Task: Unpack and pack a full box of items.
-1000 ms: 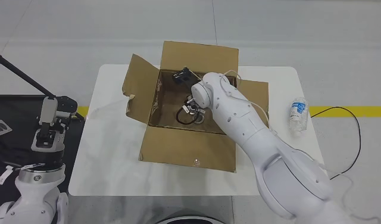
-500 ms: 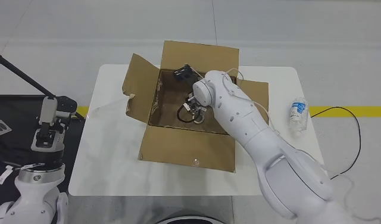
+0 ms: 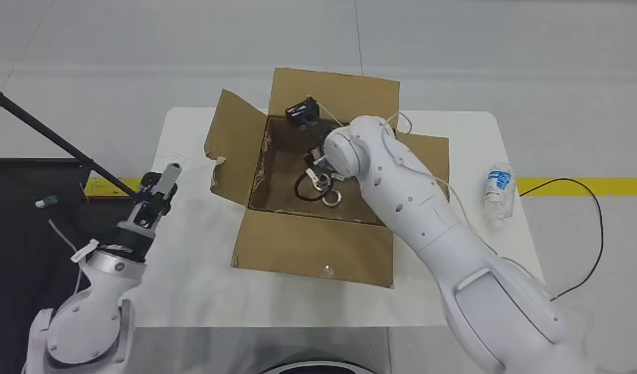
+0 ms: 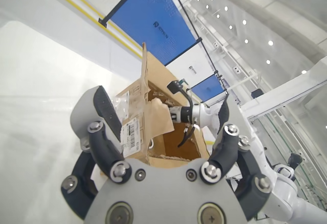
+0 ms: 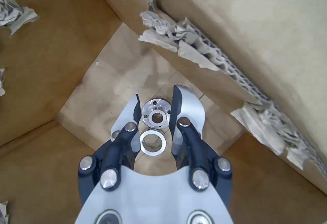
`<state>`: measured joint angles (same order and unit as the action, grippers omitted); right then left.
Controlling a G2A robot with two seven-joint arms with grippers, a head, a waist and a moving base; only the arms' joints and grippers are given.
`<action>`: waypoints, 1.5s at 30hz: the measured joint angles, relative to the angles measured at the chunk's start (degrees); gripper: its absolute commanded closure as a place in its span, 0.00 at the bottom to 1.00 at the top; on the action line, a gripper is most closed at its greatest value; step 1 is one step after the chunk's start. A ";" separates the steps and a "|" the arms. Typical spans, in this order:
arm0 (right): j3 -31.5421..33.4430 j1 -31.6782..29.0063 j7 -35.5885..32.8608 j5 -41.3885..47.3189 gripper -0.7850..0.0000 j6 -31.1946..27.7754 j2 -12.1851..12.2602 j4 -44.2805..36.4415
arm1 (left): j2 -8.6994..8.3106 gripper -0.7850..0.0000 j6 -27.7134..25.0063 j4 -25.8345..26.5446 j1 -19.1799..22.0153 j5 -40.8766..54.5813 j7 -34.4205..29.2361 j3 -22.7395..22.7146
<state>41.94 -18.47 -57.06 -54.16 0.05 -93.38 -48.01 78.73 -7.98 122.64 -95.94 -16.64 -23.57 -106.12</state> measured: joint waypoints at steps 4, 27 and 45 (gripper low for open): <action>2.74 -3.16 -1.50 -2.35 0.51 0.62 1.77 -5.35 | -0.33 0.08 0.78 -1.02 1.53 -2.61 -2.38 2.63; 9.86 -12.02 -6.67 -7.45 0.51 -1.82 5.37 -17.47 | -1.58 0.79 1.44 0.20 -0.52 -13.73 -1.85 7.31; 5.40 -8.61 -8.36 -5.75 0.50 -3.23 3.08 -10.94 | -2.27 1.00 1.03 2.25 -3.91 -13.35 -0.51 6.88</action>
<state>47.33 -27.08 -65.42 -59.90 -3.18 -90.30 -58.95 76.46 -6.95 124.89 -99.85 -29.99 -24.08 -99.24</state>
